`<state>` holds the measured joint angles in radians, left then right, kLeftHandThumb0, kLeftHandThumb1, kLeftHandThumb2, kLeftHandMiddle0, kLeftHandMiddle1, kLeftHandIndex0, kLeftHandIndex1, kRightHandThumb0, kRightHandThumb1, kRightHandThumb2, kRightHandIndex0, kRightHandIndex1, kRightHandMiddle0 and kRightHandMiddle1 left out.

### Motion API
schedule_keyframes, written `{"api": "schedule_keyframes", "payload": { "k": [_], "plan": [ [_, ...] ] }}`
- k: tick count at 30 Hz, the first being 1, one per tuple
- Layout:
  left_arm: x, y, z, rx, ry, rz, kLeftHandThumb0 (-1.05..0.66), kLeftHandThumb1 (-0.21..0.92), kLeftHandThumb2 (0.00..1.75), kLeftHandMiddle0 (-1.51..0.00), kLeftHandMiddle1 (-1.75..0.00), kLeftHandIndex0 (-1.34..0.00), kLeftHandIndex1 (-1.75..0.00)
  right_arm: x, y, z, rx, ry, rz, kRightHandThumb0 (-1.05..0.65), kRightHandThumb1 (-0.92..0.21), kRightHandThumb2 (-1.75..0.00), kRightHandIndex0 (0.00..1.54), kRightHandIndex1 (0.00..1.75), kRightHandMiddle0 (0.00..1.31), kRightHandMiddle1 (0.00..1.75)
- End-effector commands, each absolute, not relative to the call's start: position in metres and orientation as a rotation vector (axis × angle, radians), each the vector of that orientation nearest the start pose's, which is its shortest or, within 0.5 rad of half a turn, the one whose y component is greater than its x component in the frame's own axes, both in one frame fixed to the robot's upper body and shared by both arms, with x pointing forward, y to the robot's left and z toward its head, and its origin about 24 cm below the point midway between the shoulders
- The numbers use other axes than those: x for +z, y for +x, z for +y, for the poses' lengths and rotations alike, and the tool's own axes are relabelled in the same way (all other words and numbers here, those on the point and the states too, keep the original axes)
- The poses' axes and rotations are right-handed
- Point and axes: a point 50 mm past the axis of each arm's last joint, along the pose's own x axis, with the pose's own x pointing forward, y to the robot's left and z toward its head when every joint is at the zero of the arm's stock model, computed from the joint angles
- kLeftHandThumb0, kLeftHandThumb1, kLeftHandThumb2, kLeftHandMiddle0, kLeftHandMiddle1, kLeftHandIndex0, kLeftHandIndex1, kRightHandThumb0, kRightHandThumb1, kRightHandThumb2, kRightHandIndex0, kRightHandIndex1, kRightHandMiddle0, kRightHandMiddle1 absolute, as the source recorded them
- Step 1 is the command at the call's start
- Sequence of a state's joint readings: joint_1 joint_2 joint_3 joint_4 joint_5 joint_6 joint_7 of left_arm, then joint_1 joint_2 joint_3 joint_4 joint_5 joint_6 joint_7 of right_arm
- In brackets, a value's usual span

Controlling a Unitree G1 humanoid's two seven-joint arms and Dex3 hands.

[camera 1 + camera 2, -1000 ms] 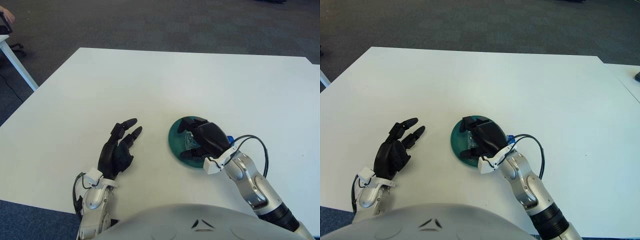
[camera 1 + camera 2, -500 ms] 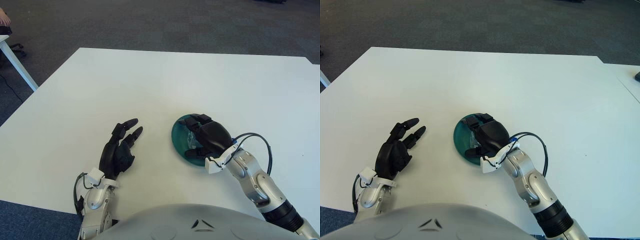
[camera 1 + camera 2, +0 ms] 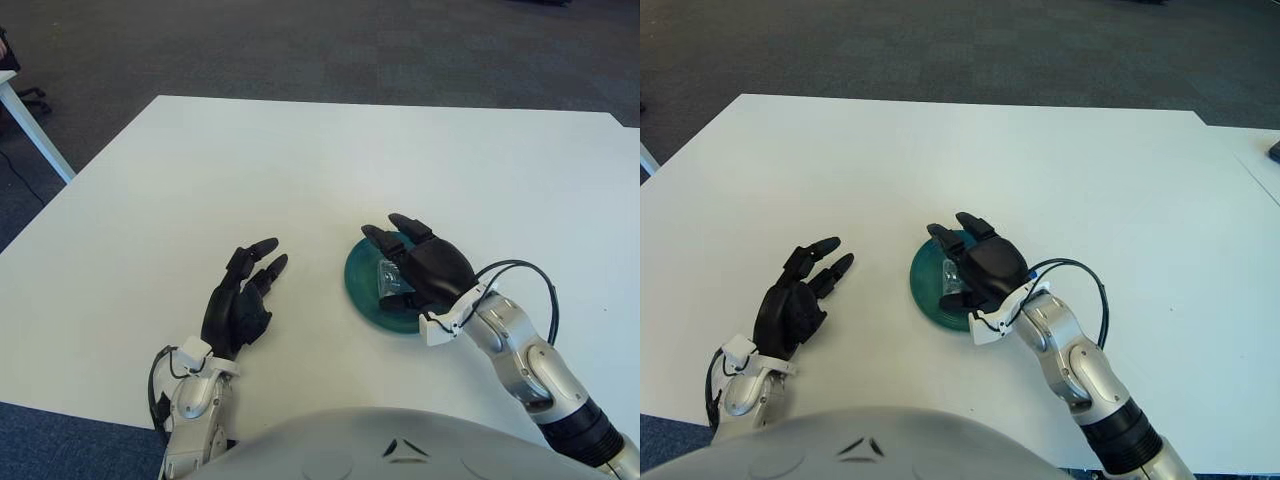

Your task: Put the bottle into the plate.

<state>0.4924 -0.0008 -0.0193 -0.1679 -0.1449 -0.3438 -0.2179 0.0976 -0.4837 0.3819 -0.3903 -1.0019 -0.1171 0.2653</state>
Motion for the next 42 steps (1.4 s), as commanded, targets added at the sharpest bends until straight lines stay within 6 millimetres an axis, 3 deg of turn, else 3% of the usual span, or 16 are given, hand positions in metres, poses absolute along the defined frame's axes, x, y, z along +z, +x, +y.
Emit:
{"api": "schedule_keyframes", "payload": {
  "k": [1,23,29,33,42],
  "plan": [
    [0.02,0.151,0.164,-0.054,-0.097,-0.067,-0.64,0.92,0.96,-0.67,0.0,-0.26,-0.8,0.08,0.206,-0.116,0.626,-1.444,-0.339,-1.05,-0.92,-0.91,0.0,0.0,0.0,0.0],
    [0.017,0.154,0.164,-0.054,-0.096,-0.065,-0.64,0.92,0.96,-0.67,0.0,-0.26,-0.8,0.084,0.213,-0.121,0.618,-1.444,-0.369,-1.05,-0.92,-0.94,0.0,0.0,0.0,0.0],
    [0.016,0.155,0.165,-0.053,-0.096,-0.064,-0.64,0.92,0.96,-0.67,0.0,-0.26,-0.8,0.107,0.216,-0.134,0.603,-1.471,-0.422,-1.05,-0.92,-0.97,0.0,0.0,0.0,0.0],
    [0.015,0.156,0.165,-0.053,-0.096,-0.064,-0.64,0.92,0.96,-0.67,0.0,-0.26,-0.8,0.137,0.223,-0.149,0.583,-1.523,-0.459,-1.05,-0.92,-1.0,0.0,0.0,0.0,0.0],
    [0.012,0.159,0.168,-0.052,-0.095,-0.063,-0.64,0.92,0.96,-0.67,0.0,-0.26,-0.8,0.156,0.233,-0.186,0.525,-1.623,-0.402,-1.05,-0.92,-1.02,0.0,0.0,0.0,0.0]
  ]
}}
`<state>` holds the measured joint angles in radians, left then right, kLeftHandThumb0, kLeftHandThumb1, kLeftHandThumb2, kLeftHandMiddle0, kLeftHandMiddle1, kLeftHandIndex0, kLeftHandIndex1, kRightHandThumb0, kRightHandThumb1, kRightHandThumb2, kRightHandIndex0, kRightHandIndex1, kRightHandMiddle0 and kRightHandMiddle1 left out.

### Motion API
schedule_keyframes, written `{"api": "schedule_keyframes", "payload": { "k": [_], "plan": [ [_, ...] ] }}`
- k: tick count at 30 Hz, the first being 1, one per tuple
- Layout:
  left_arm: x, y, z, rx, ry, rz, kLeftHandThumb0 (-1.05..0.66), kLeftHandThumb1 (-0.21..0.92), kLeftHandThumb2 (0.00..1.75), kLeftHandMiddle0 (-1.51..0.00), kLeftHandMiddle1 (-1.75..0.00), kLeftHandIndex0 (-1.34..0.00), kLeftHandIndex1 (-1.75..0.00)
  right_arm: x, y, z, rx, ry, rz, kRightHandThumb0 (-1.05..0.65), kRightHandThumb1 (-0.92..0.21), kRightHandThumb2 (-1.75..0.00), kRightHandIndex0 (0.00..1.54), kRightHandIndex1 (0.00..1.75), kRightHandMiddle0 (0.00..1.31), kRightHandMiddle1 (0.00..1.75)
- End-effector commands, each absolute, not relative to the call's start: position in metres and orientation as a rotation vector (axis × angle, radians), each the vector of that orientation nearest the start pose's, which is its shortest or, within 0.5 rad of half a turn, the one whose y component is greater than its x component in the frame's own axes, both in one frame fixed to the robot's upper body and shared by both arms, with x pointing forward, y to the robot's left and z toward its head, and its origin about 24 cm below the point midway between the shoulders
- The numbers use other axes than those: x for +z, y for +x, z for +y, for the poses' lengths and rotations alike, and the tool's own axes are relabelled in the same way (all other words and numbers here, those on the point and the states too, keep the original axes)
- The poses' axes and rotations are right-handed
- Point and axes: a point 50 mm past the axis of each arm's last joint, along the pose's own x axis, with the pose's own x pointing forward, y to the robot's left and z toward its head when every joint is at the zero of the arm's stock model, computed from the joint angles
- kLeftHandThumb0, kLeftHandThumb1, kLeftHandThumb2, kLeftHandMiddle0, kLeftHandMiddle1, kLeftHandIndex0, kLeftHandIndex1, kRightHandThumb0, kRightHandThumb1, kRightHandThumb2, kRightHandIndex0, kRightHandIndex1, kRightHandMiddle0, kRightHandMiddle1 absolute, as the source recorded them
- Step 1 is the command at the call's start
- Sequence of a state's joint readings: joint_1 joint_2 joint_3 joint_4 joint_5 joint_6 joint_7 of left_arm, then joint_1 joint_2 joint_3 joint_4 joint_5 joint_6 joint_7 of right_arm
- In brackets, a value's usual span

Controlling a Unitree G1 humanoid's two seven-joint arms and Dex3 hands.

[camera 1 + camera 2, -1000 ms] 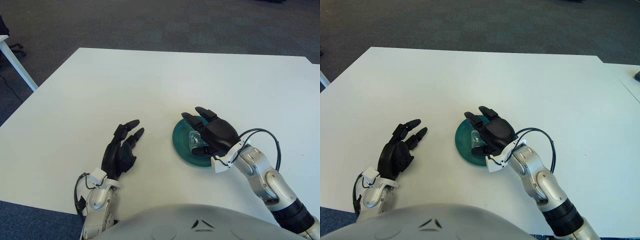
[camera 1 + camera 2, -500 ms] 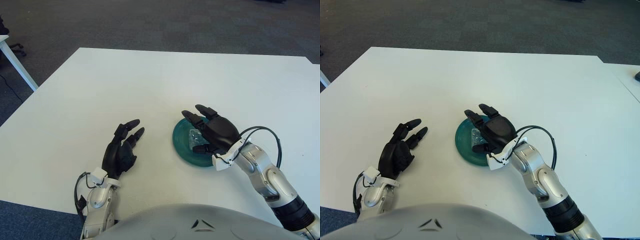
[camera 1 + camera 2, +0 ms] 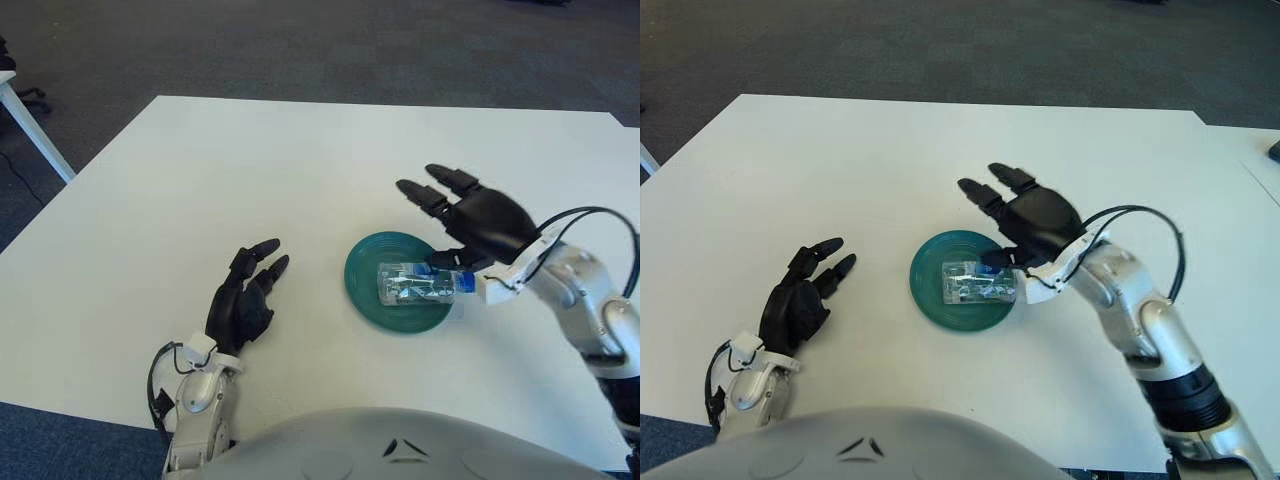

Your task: Put the bottle into the plate.

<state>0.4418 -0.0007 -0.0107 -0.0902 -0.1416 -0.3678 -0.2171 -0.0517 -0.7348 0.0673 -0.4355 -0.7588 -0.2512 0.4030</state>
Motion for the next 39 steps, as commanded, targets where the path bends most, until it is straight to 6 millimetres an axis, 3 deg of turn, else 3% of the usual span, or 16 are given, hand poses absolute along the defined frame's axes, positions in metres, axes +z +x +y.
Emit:
{"api": "schedule_keyframes", "payload": {
  "k": [1,9,15,19,27,32,39],
  "plan": [
    [0.012,0.159,0.168,-0.052,-0.095,-0.063,-0.64,0.92,0.96,-0.67,0.0,-0.26,-0.8,0.157,0.233,-0.189,0.52,-1.627,-0.394,-1.05,-0.92,-1.02,0.0,0.0,0.0,0.0],
    [0.01,0.161,0.172,-0.051,-0.095,-0.061,-0.64,0.92,0.96,-0.67,0.0,-0.26,-0.8,0.152,0.239,-0.211,0.454,-1.592,-0.292,-1.05,-0.92,-0.96,0.0,0.0,0.0,0.0],
    [0.008,0.163,0.178,-0.048,-0.093,-0.059,-0.64,0.92,0.96,-0.67,0.0,-0.26,-0.8,0.147,0.25,-0.237,0.195,-1.18,-0.186,-1.05,-0.92,-0.89,0.0,0.0,0.0,0.0],
    [0.006,0.165,0.182,-0.048,-0.093,-0.059,-0.64,0.92,0.96,-0.67,0.0,-0.26,-0.8,0.133,0.241,-0.245,0.02,-0.89,-0.169,-1.05,-0.92,-0.85,0.01,0.01,0.04,0.02],
    [0.004,0.168,0.189,-0.047,-0.092,-0.058,-0.64,0.92,0.96,-0.67,0.0,-0.26,-0.8,0.105,0.227,-0.245,-0.165,-0.5,-0.14,-1.01,-0.92,-0.82,0.14,0.02,0.13,0.11],
    [0.002,0.169,0.194,-0.046,-0.092,-0.058,-0.64,0.92,0.96,-0.67,0.0,-0.26,-0.8,0.094,0.226,-0.239,-0.259,-0.299,-0.119,-0.94,-0.92,-0.84,0.22,0.01,0.02,0.44],
    [0.001,0.173,0.202,-0.045,-0.092,-0.056,-0.64,0.92,0.96,-0.67,0.0,-0.26,-0.8,0.078,0.22,-0.223,-0.282,-0.078,-0.103,-0.85,-0.92,-0.87,0.28,0.02,0.0,0.56]
  ]
}}
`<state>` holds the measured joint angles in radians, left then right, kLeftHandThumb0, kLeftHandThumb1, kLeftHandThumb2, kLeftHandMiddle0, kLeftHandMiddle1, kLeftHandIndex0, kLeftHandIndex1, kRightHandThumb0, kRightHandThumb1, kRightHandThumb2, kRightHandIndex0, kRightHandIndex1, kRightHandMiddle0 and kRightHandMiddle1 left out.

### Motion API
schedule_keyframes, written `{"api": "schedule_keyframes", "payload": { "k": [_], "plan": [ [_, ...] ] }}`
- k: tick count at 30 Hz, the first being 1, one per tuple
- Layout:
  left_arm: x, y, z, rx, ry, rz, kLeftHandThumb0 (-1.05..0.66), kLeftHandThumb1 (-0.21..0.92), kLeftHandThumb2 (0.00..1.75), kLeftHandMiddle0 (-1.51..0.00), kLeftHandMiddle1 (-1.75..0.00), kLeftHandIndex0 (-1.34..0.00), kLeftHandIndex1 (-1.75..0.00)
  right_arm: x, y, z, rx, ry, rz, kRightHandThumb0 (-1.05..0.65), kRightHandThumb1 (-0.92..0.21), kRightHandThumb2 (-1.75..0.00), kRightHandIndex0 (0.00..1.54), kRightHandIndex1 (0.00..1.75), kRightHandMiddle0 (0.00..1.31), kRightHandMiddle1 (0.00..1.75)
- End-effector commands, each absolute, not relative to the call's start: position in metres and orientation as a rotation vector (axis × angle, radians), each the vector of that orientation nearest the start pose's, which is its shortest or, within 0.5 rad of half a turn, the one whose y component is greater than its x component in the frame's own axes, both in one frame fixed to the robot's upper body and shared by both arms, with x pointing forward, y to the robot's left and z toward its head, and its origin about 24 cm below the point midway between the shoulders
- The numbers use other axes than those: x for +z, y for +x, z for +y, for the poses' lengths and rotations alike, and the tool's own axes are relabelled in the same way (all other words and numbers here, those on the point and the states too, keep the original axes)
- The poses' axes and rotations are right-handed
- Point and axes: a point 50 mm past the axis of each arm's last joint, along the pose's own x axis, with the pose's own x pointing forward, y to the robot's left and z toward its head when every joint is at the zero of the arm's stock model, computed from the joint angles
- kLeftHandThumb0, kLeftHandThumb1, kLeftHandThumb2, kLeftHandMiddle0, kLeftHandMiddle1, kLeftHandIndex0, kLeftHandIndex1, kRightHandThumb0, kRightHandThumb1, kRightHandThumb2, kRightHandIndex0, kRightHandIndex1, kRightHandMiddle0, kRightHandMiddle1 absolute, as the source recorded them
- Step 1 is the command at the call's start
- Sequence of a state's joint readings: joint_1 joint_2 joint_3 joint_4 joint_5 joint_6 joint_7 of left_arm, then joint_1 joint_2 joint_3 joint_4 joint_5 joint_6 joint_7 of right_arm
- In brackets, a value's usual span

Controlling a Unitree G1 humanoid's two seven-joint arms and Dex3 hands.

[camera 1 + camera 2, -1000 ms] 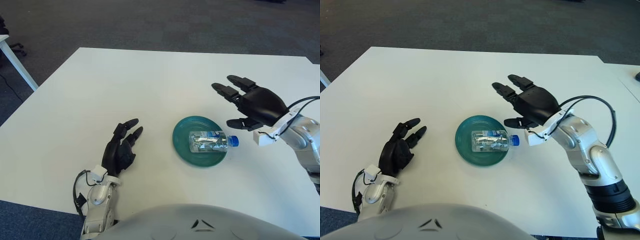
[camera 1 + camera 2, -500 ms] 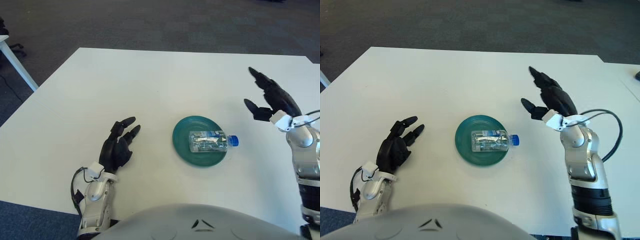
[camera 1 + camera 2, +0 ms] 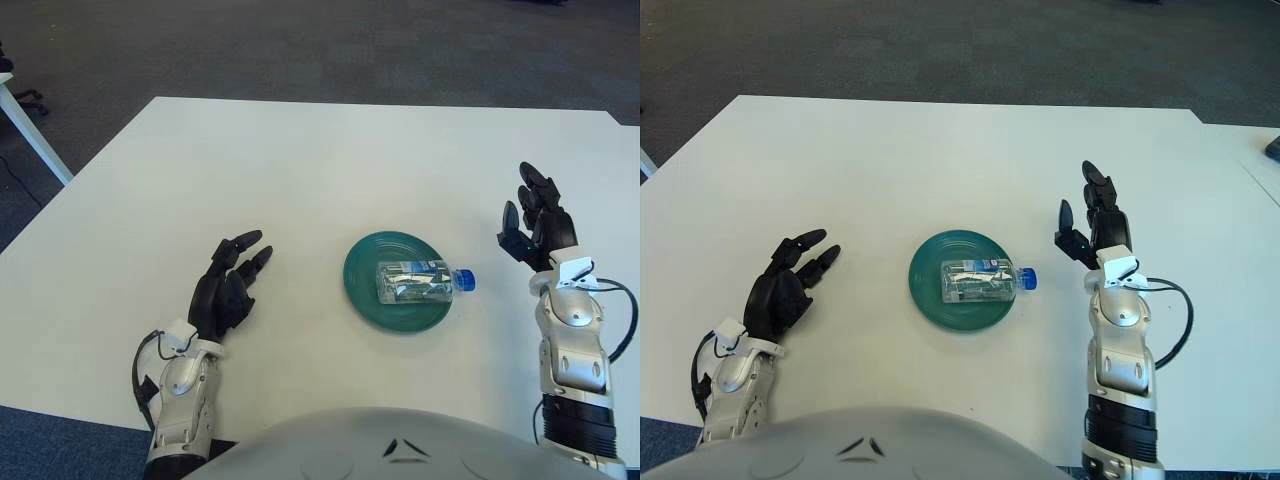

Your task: Put the bottle into the plate.

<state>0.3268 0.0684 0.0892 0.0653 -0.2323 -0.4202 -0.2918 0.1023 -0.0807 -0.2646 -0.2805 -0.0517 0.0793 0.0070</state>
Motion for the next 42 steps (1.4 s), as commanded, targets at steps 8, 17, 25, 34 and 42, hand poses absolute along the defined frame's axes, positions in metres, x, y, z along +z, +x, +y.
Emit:
{"api": "schedule_keyframes", "payload": {
  "k": [8,17,25,34,42],
  "plan": [
    [-0.001,0.176,0.21,-0.045,-0.092,-0.056,-0.64,0.92,0.96,-0.67,0.0,-0.26,-0.8,0.073,0.221,-0.214,-0.298,0.04,-0.112,-0.8,-0.92,-0.88,0.31,0.02,0.0,0.6],
    [-0.002,0.178,0.219,-0.044,-0.092,-0.056,-0.64,0.92,0.96,-0.67,0.0,-0.26,-0.8,0.062,0.222,-0.199,-0.324,0.087,-0.137,-0.78,-0.92,-0.85,0.38,0.04,0.05,0.65],
    [-0.002,0.179,0.226,-0.043,-0.092,-0.056,-0.64,0.92,0.96,-0.67,0.0,-0.26,-0.8,0.053,0.216,-0.192,-0.345,0.115,-0.141,-0.76,-0.92,-0.83,0.42,0.04,0.08,0.68],
    [-0.001,0.181,0.23,-0.043,-0.092,-0.058,-0.64,0.92,0.96,-0.67,0.0,-0.26,-0.8,0.043,0.212,-0.185,-0.367,0.151,-0.136,-0.76,-0.92,-0.81,0.5,0.05,0.13,0.7],
    [0.0,0.182,0.234,-0.043,-0.092,-0.058,-0.64,0.92,0.96,-0.67,0.0,-0.26,-0.8,0.035,0.209,-0.177,-0.359,0.178,-0.123,-0.74,-0.92,-0.78,0.54,0.05,0.16,0.71]
  ]
}}
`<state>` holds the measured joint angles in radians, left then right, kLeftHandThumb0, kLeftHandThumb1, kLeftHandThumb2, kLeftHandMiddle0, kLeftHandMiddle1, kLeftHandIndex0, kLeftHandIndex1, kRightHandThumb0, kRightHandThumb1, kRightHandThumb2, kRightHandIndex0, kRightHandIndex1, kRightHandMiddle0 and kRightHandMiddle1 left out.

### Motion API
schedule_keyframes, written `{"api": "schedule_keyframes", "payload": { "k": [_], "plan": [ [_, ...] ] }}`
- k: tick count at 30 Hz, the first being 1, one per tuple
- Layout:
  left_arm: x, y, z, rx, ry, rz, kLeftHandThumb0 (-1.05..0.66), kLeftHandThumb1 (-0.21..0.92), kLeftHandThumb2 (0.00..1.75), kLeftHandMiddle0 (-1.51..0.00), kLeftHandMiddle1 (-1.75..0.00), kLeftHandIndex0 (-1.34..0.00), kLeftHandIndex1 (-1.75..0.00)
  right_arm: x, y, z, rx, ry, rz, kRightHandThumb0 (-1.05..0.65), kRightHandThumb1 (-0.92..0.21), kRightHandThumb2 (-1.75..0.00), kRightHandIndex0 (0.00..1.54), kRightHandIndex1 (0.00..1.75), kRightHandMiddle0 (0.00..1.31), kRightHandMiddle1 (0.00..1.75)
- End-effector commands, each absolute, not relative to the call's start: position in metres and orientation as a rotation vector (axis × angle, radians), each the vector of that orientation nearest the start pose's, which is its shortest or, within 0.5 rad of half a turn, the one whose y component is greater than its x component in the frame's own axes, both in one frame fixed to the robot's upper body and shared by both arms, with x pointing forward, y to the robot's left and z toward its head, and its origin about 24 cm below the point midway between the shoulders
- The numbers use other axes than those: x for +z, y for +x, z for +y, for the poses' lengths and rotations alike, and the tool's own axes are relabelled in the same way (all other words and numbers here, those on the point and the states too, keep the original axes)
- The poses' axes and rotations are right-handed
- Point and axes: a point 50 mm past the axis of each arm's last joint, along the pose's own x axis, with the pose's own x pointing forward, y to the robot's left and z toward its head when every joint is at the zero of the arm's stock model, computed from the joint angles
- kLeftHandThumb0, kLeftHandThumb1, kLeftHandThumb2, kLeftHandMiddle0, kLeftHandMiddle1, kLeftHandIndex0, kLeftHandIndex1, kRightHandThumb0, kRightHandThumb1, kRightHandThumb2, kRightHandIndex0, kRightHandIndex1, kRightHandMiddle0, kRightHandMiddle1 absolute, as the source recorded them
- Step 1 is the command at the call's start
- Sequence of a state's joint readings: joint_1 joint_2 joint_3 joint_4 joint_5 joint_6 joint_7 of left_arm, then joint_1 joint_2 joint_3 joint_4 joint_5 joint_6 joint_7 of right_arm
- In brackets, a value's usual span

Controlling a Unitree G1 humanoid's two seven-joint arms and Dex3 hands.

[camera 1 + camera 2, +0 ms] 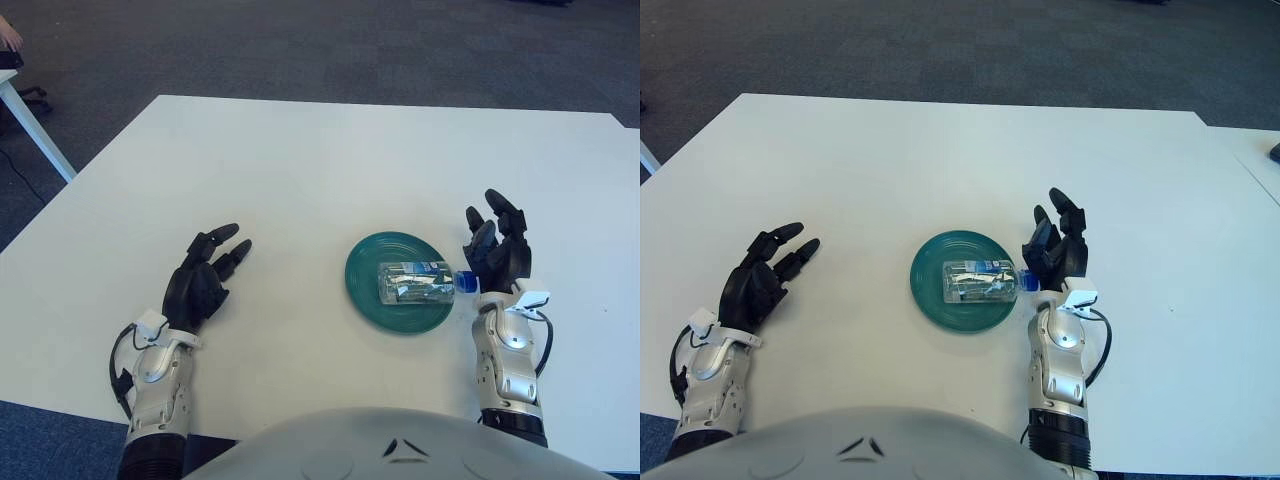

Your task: Put the bottle into the plate.

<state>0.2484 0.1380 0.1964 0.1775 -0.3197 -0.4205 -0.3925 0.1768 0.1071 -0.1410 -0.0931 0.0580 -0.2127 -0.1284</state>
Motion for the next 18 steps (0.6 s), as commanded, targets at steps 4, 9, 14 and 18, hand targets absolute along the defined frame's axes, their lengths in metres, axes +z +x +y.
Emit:
{"api": "schedule_keyframes", "payload": {
  "k": [4,9,14,18],
  "plan": [
    [0.001,0.184,0.236,-0.043,-0.092,-0.057,-0.64,0.92,0.96,-0.67,0.0,-0.26,-0.8,0.032,0.206,-0.169,-0.335,0.186,-0.112,-0.7,-0.92,-0.73,0.56,0.05,0.2,0.73],
    [0.0,0.185,0.237,-0.043,-0.093,-0.057,-0.64,0.92,0.96,-0.67,0.0,-0.26,-0.8,0.031,0.206,-0.167,-0.329,0.125,-0.118,-0.69,-0.92,-0.64,0.6,0.05,0.23,0.79],
    [0.0,0.186,0.238,-0.043,-0.093,-0.057,-0.64,0.92,0.96,-0.67,0.0,-0.26,-0.8,0.024,0.204,-0.17,-0.356,0.095,-0.101,-0.68,-0.92,-0.58,0.63,0.04,0.2,0.86],
    [0.0,0.187,0.238,-0.043,-0.093,-0.057,-0.64,0.92,0.96,-0.67,0.0,-0.26,-0.8,0.006,0.193,-0.179,-0.418,0.097,-0.045,-0.65,-0.92,-0.56,0.66,0.04,0.2,0.92]
  ]
}}
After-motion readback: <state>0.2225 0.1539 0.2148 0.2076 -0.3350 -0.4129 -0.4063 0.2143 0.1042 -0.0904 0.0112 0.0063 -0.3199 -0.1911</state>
